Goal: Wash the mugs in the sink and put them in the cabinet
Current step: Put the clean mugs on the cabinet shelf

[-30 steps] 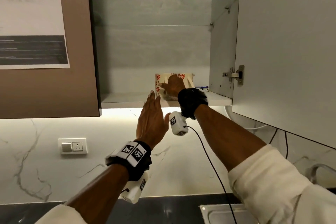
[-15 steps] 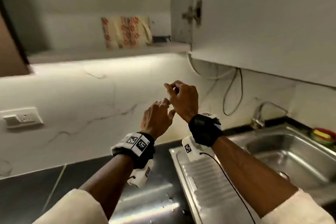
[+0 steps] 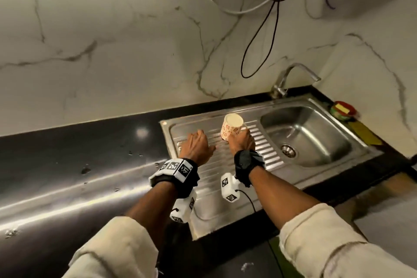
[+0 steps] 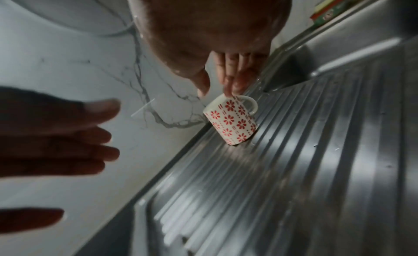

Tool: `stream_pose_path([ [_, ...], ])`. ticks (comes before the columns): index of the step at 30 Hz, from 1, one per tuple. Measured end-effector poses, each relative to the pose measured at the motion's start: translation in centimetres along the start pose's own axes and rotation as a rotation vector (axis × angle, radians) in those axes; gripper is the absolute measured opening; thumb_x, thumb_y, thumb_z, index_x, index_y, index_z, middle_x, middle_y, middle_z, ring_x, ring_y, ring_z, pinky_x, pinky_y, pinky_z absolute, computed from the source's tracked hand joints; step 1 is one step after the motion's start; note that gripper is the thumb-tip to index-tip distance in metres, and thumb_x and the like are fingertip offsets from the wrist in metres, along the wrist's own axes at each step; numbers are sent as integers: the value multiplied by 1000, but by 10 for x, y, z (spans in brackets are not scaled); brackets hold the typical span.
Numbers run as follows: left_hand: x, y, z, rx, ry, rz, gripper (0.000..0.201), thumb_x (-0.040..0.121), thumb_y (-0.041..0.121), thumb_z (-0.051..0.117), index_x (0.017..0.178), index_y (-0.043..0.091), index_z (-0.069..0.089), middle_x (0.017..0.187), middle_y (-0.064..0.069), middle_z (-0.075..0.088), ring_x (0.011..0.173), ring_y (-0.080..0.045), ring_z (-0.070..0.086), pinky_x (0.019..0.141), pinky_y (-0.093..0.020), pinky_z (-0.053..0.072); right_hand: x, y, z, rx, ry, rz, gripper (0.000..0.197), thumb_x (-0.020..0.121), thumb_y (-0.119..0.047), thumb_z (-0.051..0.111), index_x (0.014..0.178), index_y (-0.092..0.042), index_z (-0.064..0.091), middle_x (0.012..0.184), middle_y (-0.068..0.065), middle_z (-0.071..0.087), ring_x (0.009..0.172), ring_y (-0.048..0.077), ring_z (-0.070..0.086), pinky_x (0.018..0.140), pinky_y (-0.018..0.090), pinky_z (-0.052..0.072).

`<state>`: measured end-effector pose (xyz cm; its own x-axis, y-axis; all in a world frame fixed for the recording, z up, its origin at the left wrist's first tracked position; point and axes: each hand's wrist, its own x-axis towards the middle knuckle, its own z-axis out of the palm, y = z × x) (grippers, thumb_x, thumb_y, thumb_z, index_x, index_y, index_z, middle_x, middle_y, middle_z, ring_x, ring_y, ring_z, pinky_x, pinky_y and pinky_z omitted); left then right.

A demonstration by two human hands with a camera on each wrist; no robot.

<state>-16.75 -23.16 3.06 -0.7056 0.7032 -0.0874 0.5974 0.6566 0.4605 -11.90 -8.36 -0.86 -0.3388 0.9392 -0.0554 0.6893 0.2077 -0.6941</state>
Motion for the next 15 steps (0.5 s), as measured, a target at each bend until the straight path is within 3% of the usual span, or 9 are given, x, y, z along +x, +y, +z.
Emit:
stream_pose_path([
  [5, 11, -1, 31, -44, -39, -41, 61, 94, 44, 58, 133, -1, 41, 135, -21, 51, 125, -35, 46, 100, -43, 43, 17, 27, 23, -43, -145, 71, 76, 76, -31, 78, 134, 3, 43, 137, 23, 47, 127, 37, 43, 98, 39, 41],
  [8, 16, -4, 44, -81, -57, -62, 62, 94, 45, 58, 134, 0, 40, 135, -21, 51, 121, -33, 49, 97, -40, 46, 35, 35, 26, -7, -154, 113, 95, 77, -24, 80, 147, 3, 22, 153, 26, 24, 137, 40, 35, 110, 43, 35],
  [12, 17, -10, 50, -97, -50, -89, 62, 94, 47, 58, 132, 1, 41, 132, -19, 54, 120, -31, 49, 95, -38, 45, 68, 33, 20, -65, -148, -41, 98, 81, -8, 73, 153, -4, 7, 160, 18, 11, 146, 33, 20, 116, 38, 22],
  [15, 18, -10, 55, -102, -60, -102, 62, 95, 45, 57, 135, 1, 40, 135, -19, 52, 122, -32, 49, 98, -40, 45, 88, 27, 17, -154, -231, -102, 82, 84, -6, 67, 151, -3, 20, 155, 17, 25, 142, 33, 29, 115, 36, 24],
])
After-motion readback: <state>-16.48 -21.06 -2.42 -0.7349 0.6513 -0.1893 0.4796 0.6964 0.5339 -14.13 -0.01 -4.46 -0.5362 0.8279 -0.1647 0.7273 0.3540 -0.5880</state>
